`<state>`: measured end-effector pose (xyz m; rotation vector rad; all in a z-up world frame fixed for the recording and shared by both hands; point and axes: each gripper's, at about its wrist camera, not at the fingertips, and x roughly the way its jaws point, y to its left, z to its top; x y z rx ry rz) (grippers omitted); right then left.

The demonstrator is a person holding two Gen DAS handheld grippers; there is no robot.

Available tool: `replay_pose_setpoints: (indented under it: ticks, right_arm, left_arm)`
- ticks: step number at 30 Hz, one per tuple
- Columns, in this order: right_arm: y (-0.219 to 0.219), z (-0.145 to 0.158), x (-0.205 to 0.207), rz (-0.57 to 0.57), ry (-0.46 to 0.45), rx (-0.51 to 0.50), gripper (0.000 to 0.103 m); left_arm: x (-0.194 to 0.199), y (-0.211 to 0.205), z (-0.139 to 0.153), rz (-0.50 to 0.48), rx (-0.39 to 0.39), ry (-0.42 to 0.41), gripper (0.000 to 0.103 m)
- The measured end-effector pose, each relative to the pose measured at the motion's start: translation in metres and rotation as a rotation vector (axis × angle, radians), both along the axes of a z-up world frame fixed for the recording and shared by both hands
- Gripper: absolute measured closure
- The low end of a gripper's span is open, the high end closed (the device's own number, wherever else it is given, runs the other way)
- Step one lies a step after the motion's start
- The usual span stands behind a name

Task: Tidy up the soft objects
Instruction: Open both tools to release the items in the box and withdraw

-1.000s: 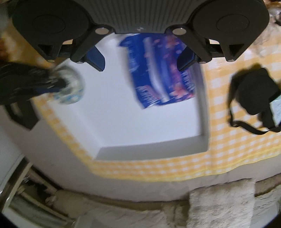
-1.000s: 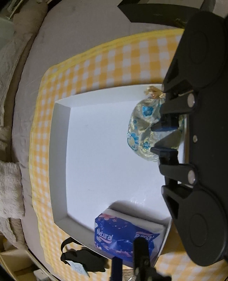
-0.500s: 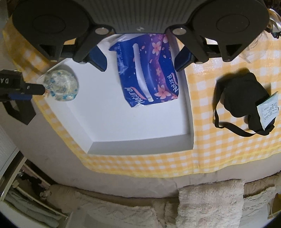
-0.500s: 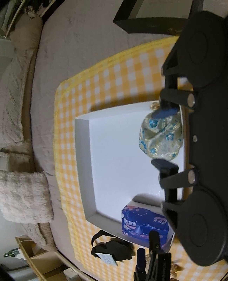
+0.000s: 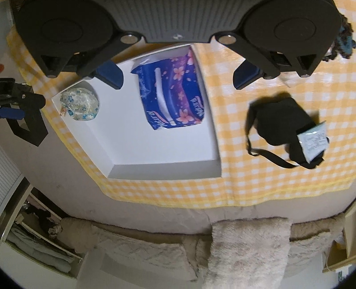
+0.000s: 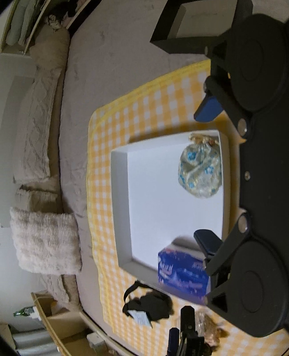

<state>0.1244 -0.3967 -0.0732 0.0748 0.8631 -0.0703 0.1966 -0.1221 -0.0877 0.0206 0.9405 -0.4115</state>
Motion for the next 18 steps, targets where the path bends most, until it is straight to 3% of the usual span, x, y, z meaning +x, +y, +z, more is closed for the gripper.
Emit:
replay_pose_setpoints:
  ticks: [18]
  right_arm:
    - [0.044,0.013,0.018,-0.048,-0.072,-0.006,0.000]
  left_arm:
    - [-0.011,0.094,0.036,0.157,-0.007,-0.120,0.000]
